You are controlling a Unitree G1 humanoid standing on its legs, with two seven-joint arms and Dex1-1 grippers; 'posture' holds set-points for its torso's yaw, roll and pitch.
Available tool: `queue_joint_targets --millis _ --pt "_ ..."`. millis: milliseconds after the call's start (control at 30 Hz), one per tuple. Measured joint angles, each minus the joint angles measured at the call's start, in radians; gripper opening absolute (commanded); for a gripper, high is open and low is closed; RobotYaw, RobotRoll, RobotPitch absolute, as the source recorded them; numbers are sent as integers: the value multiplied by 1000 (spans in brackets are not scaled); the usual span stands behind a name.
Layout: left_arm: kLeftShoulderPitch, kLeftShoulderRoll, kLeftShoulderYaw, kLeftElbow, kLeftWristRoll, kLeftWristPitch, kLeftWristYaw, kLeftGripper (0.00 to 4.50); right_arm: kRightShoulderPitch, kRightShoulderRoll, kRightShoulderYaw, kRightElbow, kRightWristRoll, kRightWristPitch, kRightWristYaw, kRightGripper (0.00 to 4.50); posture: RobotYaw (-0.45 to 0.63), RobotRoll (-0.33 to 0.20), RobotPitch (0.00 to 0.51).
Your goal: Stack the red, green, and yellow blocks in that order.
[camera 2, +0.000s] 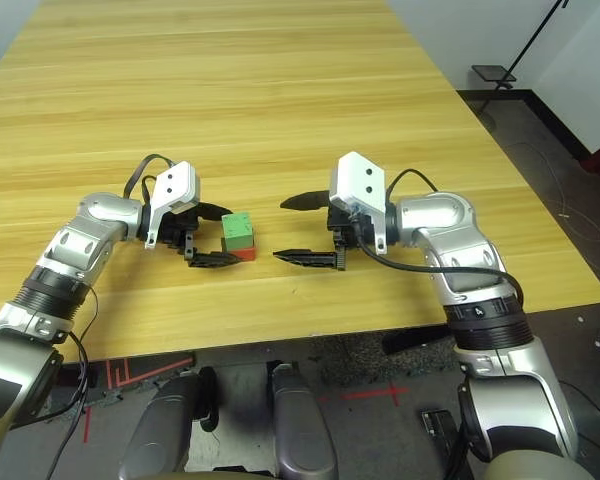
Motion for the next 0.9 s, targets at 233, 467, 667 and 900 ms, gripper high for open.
queue_joint_targets --millis 233,467,667,900 --pt "-4 69 6 18 0 -16 -41 4466 -2 4 1 24 -5 -15 1 4500 173 20 205" --pt "-59 106 37 134 0 -95 -70 4466 -7 17 3 33 -8 -23 5 4500 187 26 196" --pt "-135 90 60 251 -2 -247 -117 4466 -22 22 6 44 -10 -32 11 4500 189 26 188" --pt "-204 117 64 432 3 -415 -250 4466 -35 23 8 60 -18 -39 17 4500 183 22 183"
